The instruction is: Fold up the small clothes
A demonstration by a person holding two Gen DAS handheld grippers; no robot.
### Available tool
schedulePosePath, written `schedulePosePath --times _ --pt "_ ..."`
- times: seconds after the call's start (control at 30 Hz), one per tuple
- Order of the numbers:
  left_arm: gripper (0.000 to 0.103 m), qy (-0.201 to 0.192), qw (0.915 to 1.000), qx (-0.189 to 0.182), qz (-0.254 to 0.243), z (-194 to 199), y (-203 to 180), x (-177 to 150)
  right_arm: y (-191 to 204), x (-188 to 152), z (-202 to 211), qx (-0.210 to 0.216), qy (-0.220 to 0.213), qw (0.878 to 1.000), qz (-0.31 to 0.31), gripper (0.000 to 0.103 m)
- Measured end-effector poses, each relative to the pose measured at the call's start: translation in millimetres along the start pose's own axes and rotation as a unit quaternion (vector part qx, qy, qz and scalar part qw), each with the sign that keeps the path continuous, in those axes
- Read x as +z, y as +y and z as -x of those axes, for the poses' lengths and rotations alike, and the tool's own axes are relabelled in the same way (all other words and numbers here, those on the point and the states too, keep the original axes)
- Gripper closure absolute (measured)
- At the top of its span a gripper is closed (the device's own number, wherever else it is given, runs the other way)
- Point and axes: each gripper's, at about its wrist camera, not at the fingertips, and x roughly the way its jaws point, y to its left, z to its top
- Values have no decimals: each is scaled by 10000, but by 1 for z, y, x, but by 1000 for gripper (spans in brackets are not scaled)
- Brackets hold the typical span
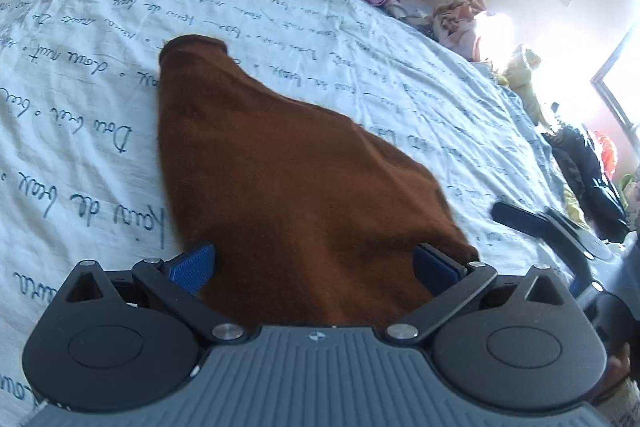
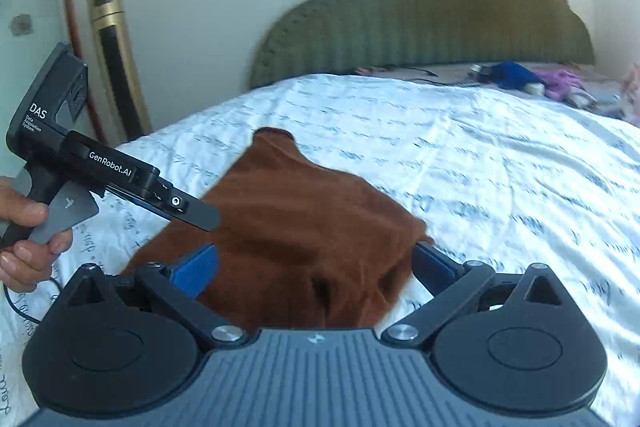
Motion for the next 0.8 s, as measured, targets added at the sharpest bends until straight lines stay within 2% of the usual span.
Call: schedulePosePath --times 0.07,0.1,0.13,0.17,0.2,0.23,0.33,0.37,0.4,0.47,0.5,0.57,0.63,0.67,0.8 --pt "0 75 9996 179 -183 -7 -10 -12 -4 6 -14 675 84 9977 10 0" --pt "0 144 9987 388 -306 -13 -12 -17 -8 7 -28 985 375 9943 -135 0" --pt "0 182 9967 657 -442 -18 -13 -23 -18 6 -48 912 804 9922 -260 0" --pt "0 281 9955 784 -463 -24 -11 -26 -26 3 -61 461 1101 9927 -175 0" --pt "0 384 9970 621 -255 -25 -1 -27 -33 -2 -65 330 1140 9929 -45 0" --pt "0 310 9987 414 18 -19 11 -24 -38 0 -59 488 1064 9929 -189 0" --pt "0 -90 9974 19 708 3 45 -8 -58 5 -27 218 857 9913 -975 0" --pt "0 -167 9952 -233 938 6 58 -3 -71 3 -19 296 778 9880 -1302 0" --pt "0 -140 9901 -621 1251 5 73 3 -84 0 -17 448 731 9823 -1666 0" --pt "0 73 9746 -1363 1776 -10 98 11 -103 -10 -15 724 643 9714 -2170 0" --pt "0 204 9678 -1592 1936 -18 105 13 -108 -12 -17 722 629 9696 -2251 0" --pt "0 422 9609 -1766 2093 -37 115 17 -116 -16 -29 894 679 9631 -2447 0" --pt "0 414 9548 -2123 2039 -46 117 20 -126 -21 -50 1336 867 9435 -2907 0" --pt "0 404 9499 -2226 2157 -50 120 20 -127 -22 -57 1392 872 9397 -3000 0" --pt "0 198 9215 -2744 2740 -53 134 15 -116 -18 -72 1674 841 9294 -3180 0"
